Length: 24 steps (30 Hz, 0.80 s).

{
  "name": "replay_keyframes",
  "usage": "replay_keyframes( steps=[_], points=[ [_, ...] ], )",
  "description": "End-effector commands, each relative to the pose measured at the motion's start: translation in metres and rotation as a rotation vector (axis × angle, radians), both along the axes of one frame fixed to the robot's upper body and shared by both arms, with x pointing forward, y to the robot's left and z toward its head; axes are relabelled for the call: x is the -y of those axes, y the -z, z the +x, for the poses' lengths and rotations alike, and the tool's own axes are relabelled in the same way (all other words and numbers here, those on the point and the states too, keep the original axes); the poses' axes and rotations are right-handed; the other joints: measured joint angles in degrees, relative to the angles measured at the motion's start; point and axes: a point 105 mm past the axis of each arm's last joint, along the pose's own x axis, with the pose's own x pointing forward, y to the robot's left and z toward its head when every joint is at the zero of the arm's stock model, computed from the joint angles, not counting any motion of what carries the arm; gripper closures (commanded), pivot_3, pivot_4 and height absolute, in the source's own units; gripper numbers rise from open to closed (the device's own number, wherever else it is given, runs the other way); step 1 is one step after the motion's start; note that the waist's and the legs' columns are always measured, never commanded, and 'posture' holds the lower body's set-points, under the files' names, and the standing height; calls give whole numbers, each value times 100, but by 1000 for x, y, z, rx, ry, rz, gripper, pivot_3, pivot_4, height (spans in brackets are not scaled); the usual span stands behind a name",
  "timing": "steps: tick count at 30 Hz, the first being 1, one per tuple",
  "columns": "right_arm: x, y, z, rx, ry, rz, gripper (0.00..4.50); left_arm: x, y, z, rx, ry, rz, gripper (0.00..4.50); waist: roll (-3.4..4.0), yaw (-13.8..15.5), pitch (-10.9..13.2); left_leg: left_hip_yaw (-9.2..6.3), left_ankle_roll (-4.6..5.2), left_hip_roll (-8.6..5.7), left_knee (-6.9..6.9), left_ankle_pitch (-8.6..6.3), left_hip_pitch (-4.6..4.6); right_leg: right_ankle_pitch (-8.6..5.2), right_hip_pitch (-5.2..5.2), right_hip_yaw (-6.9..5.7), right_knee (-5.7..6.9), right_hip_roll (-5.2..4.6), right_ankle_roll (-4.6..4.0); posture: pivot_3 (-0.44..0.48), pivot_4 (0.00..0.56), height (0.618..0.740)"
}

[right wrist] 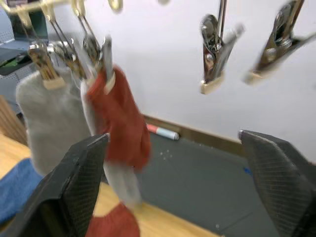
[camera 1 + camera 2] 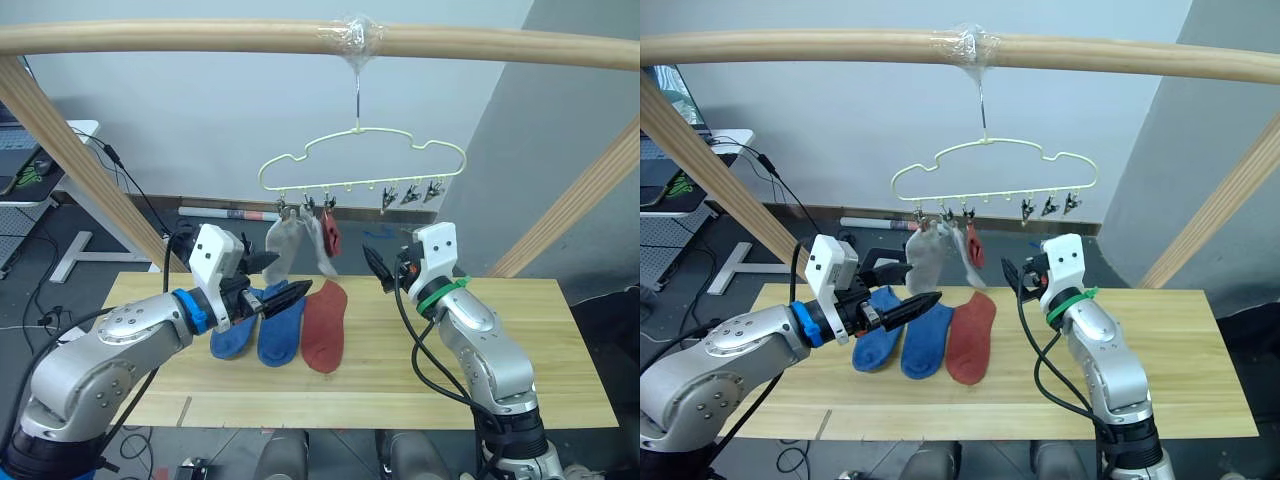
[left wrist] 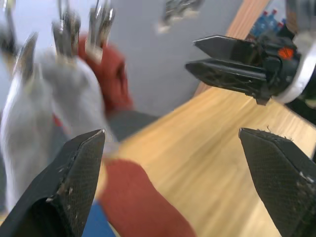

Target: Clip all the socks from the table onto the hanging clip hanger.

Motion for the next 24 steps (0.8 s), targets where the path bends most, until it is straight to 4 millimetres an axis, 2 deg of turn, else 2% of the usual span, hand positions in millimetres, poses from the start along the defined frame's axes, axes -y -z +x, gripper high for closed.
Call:
replay_keyframes(
  steps=[1,5,8,20,24],
  points=[
    [-3,-19,-5,79,11,-11,869,0,-8,7,121,19,20,0,0,0,0,1,0,0,0,0,-2,0,-3,0,1,-1,0,115,175,740],
    [-2,-23,-4,91,24,-2,869,0,-10,11,150,31,13,0,0,-41,0,-1,15,0,2,-7,-8,1,-11,-1,10,0,2,100,172,740],
    [-2,-25,-2,91,40,-1,1456,4,-12,9,170,66,28,0,-1,-61,0,-1,16,0,3,-7,-7,2,-11,-1,13,0,2,101,171,740],
    [-10,-35,7,100,45,9,1456,11,-32,13,261,67,0,0,-2,-75,-1,-3,17,0,8,-6,-5,2,-12,-2,30,0,0,107,174,740],
    [-11,-36,10,94,60,4,2310,13,-39,15,281,55,-20,0,-2,-75,-1,-3,18,0,12,-5,1,2,-12,-2,48,0,0,107,174,740]
  ],
)
